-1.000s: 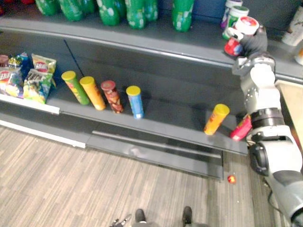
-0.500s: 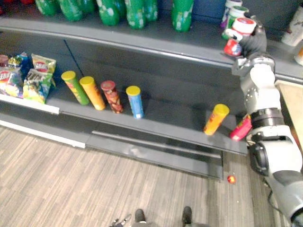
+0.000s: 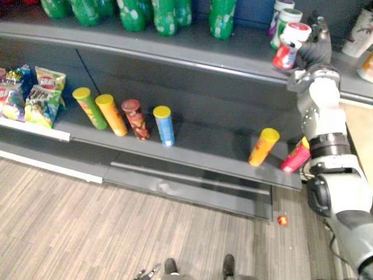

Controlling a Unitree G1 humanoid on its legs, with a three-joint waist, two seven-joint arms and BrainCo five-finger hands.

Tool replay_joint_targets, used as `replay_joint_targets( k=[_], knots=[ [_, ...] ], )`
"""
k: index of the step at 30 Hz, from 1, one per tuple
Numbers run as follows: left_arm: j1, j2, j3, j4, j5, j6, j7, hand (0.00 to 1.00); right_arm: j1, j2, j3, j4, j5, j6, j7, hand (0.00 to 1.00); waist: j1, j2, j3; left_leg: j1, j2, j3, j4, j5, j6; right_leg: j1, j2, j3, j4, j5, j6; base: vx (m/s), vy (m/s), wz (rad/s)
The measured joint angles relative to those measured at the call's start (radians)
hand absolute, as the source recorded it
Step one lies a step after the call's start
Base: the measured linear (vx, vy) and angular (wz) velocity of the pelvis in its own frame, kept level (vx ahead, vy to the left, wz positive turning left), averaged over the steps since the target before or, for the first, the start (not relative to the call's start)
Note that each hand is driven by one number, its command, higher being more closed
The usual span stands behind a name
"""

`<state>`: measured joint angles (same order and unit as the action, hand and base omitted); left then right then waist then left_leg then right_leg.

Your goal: Put the gum and the chips on the shelf.

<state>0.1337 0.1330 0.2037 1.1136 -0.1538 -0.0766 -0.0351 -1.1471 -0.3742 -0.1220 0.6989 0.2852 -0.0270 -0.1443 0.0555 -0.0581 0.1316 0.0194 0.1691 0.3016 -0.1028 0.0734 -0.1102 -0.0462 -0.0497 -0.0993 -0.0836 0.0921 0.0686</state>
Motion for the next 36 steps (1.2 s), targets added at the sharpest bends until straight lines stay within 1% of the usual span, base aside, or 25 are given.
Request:
replay_joint_targets(
  k=[3, 11, 14, 17, 18, 19, 20, 21, 22, 23, 24, 25, 26, 28, 30, 33, 36],
  knots=[
    [0.0, 0.0, 0.0, 0.0, 0.0, 0.0, 0.002, 0.0, 0.0, -0.001, -0.025, -0.059, 0.007, -0.009, -0.026, 0.0, 0.0, 0.0, 0.0, 0.0, 0.0, -0.002, 0.0, 0.0, 0.0, 0.002, 0.0, -0.003, -0.001, 0.0, 0.0, 0.0, 0.0, 0.01],
    [0.0, 0.001, 0.011, -0.001, 0.001, 0.0, 0.019, 0.0, -0.031, -0.01, -0.065, -0.201, 0.01, -0.082, -0.094, 0.0, -0.001, -0.003, 0.001, 0.004, 0.0, -0.011, 0.0, 0.0, 0.0, 0.015, -0.001, -0.015, -0.004, 0.0, 0.0, 0.0, 0.0, 0.04],
    [0.0, 0.0, 0.02, -0.001, 0.002, 0.001, 0.021, 0.0, -0.029, -0.009, -0.064, -0.306, 0.009, -0.092, -0.098, 0.0, 0.0, -0.004, 0.001, 0.004, 0.0, -0.011, 0.0, 0.0, 0.0, 0.015, -0.001, -0.015, -0.004, 0.0, 0.0, 0.0, 0.0, 0.0],
    [0.0, 0.0, 0.02, 0.0, 0.004, 0.001, 0.023, 0.0, 0.032, 0.006, -0.042, -0.482, 0.008, -0.132, -0.097, 0.0, -0.001, -0.006, 0.0, 0.005, 0.0, -0.009, 0.0, 0.0, 0.0, 0.016, -0.001, -0.014, -0.003, 0.0, 0.0, 0.0, 0.0, 0.0],
    [0.002, 0.0, 0.02, 0.0, 0.005, 0.002, 0.027, 0.0, 0.08, 0.027, -0.015, -0.568, 0.008, -0.157, -0.089, 0.0, -0.004, -0.009, -0.002, 0.006, 0.0, -0.008, 0.0, 0.0, 0.0, 0.016, -0.001, -0.013, -0.003, 0.0, 0.0, 0.0, 0.0, 0.0],
    [0.006, 0.0, 0.02, 0.0, 0.01, 0.002, 0.029, 0.0, 0.136, 0.066, 0.018, -0.644, 0.008, -0.173, -0.083, 0.0, -0.013, -0.012, -0.004, 0.007, 0.0, -0.008, 0.0, 0.0, 0.0, 0.016, -0.001, -0.013, -0.002, 0.0, 0.0, 0.0, 0.0, 0.0],
    [0.008, 0.0, 0.02, 0.0, 0.01, 0.002, 0.03, 0.0, 0.166, 0.088, 0.038, -0.673, 0.008, -0.18, -0.075, 0.0, -0.017, -0.013, -0.005, 0.008, 0.0, -0.007, 0.0, 0.0, 0.0, 0.016, -0.001, -0.012, -0.001, 0.0, 0.0, 0.01, 0.0, -0.04],
    [0.01, 0.001, 0.02, 0.001, 0.01, 0.003, 0.03, 0.0, 0.233, 0.126, 0.087, -0.722, 0.009, -0.191, -0.056, 0.0, -0.024, -0.017, -0.008, 0.011, 0.0, -0.005, 0.0, 0.0, 0.0, 0.016, -0.001, -0.009, 0.0, 0.0, 0.0, 0.0, 0.0, -0.07],
    [0.011, 0.002, 0.021, 0.002, 0.011, 0.003, 0.031, 0.0, 0.31, 0.158, 0.148, -0.763, 0.01, -0.195, -0.034, 0.0, -0.024, -0.021, -0.01, 0.015, 0.0, -0.002, 0.0, 0.0, 0.0, 0.017, -0.001, -0.004, 0.001, 0.0, 0.0, 0.0, 0.0, -0.09],
    [0.011, 0.002, 0.023, 0.002, 0.012, 0.003, 0.032, 0.0, 0.348, 0.173, 0.182, -0.779, 0.012, -0.195, -0.017, 0.0, -0.024, -0.022, -0.011, 0.016, 0.0, 0.0, 0.0, -0.001, -0.001, 0.018, -0.001, -0.002, 0.001, 0.0, 0.0, 0.0, 0.0, -0.09],
    [0.012, 0.002, 0.029, 0.002, 0.018, 0.004, 0.032, 0.0, 0.417, 0.2, 0.25, -0.806, 0.027, -0.194, 0.024, 0.0, -0.024, -0.025, -0.013, 0.019, 0.0, 0.008, 0.0, -0.001, -0.001, 0.018, -0.001, 0.001, 0.002, 0.0, 0.0, 0.0, 0.001, -0.07],
    [0.012, 0.002, 0.031, 0.002, 0.019, 0.004, 0.033, 0.0, 0.449, 0.21, 0.285, -0.817, 0.031, -0.194, 0.037, 0.0, -0.024, -0.027, -0.014, 0.02, 0.0, 0.011, 0.0, -0.001, -0.001, 0.018, -0.001, 0.003, 0.002, 0.0, 0.0, -0.01, 0.002, -0.07],
    [0.014, 0.001, 0.036, 0.002, 0.02, 0.004, 0.033, 0.0, 0.501, 0.23, 0.352, -0.83, 0.044, -0.192, 0.077, 0.0, -0.024, -0.028, -0.015, 0.022, 0.001, 0.013, 0.0, -0.002, -0.002, 0.017, 0.0, 0.005, 0.005, -0.001, 0.0, -0.01, 0.004, -0.05],
    [0.016, 0.0, 0.039, 0.002, 0.02, 0.006, 0.036, 0.0, 0.558, 0.244, 0.437, -0.843, 0.066, -0.191, 0.123, 0.0, -0.024, -0.03, -0.016, 0.024, 0.0, 0.015, 0.0, -0.004, -0.003, 0.016, -0.001, 0.007, 0.01, -0.005, 0.005, -0.01, 0.002, -0.02],
    [0.021, 0.002, 0.039, 0.002, 0.02, 0.013, 0.044, 0.0, 0.605, 0.267, 0.502, -0.842, 0.125, -0.189, 0.177, 0.0, -0.025, -0.036, -0.02, 0.028, 0.0, 0.016, 0.0, -0.009, -0.01, 0.014, -0.001, 0.014, 0.016, -0.006, 0.004, -0.01, 0.008, -0.04],
    [0.027, 0.004, 0.039, 0.002, 0.02, 0.013, 0.054, 0.0, 0.663, 0.274, 0.582, -0.842, 0.181, -0.186, 0.219, 0.0, -0.025, -0.045, -0.026, 0.033, -0.001, 0.019, 0.0, -0.01, -0.011, 0.014, -0.001, 0.021, 0.021, -0.006, 0.003, -0.01, 0.006, -0.06],
    [0.029, 0.006, 0.039, 0.003, 0.021, 0.013, 0.058, 0.0, 0.731, 0.274, 0.662, -0.829, 0.207, -0.175, 0.248, 0.0, -0.027, -0.049, -0.028, 0.034, -0.002, 0.02, 0.0, -0.01, -0.011, 0.01, -0.002, 0.025, 0.027, -0.011, -0.003, 0.0, 0.005, -0.04]
  ],
)
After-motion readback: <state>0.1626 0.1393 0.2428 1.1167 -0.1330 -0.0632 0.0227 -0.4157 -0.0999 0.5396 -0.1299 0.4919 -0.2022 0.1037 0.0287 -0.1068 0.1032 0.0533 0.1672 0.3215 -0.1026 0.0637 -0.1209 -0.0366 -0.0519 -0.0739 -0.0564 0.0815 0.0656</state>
